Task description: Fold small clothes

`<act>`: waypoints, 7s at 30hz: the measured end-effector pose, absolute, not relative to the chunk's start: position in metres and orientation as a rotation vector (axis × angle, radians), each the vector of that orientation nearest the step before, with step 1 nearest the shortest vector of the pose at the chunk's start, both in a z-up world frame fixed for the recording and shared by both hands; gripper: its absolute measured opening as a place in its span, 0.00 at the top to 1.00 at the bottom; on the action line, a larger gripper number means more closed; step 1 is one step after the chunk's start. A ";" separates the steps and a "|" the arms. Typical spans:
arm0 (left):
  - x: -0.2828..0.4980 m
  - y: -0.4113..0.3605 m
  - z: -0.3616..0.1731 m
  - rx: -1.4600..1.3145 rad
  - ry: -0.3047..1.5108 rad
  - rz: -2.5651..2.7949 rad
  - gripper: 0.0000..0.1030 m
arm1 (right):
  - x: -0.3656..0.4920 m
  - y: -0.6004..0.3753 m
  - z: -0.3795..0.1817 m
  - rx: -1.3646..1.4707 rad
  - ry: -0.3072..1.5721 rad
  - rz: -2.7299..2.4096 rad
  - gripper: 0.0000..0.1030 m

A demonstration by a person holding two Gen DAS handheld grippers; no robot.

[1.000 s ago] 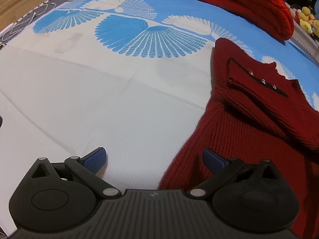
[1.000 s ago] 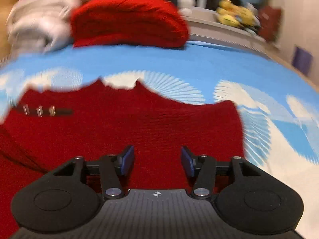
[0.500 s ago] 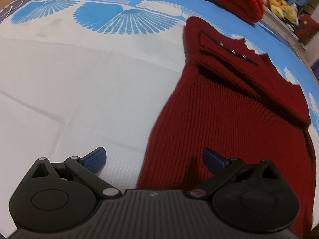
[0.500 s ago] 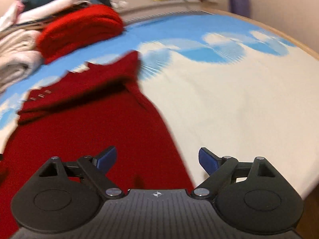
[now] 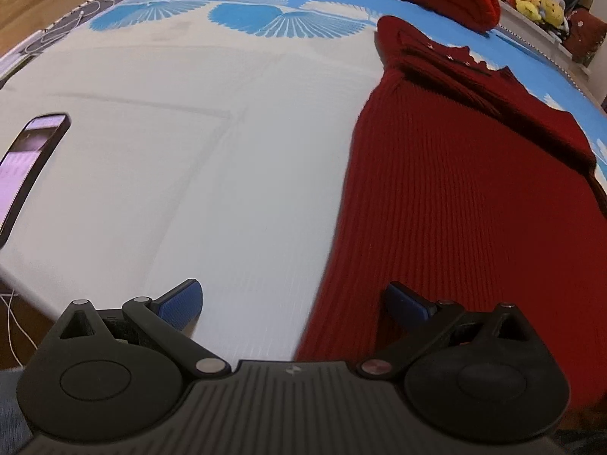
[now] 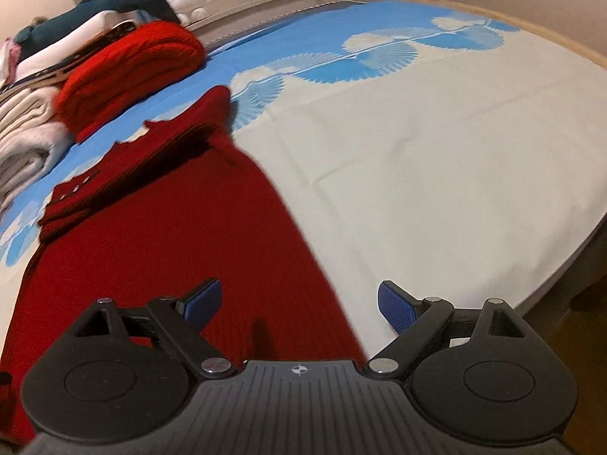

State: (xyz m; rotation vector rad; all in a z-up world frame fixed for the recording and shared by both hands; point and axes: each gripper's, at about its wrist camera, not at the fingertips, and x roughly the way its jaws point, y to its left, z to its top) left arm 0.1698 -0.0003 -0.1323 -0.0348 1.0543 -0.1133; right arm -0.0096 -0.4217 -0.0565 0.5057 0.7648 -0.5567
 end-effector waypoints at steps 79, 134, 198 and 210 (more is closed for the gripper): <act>0.439 -0.038 -0.072 -0.488 0.915 -0.031 0.75 | 0.222 -0.561 -0.050 1.068 0.665 -0.683 0.35; 0.377 -0.077 -0.076 -0.237 0.817 -0.263 0.95 | 0.207 -0.486 -0.012 0.568 0.621 -0.673 0.87; 0.190 -0.006 -0.076 -0.067 0.910 -0.032 0.00 | 0.028 -0.388 -0.027 1.049 0.512 -0.411 0.14; 0.176 0.008 -0.088 -0.112 0.909 0.021 0.00 | 0.025 -0.390 -0.051 1.108 0.601 -0.491 0.14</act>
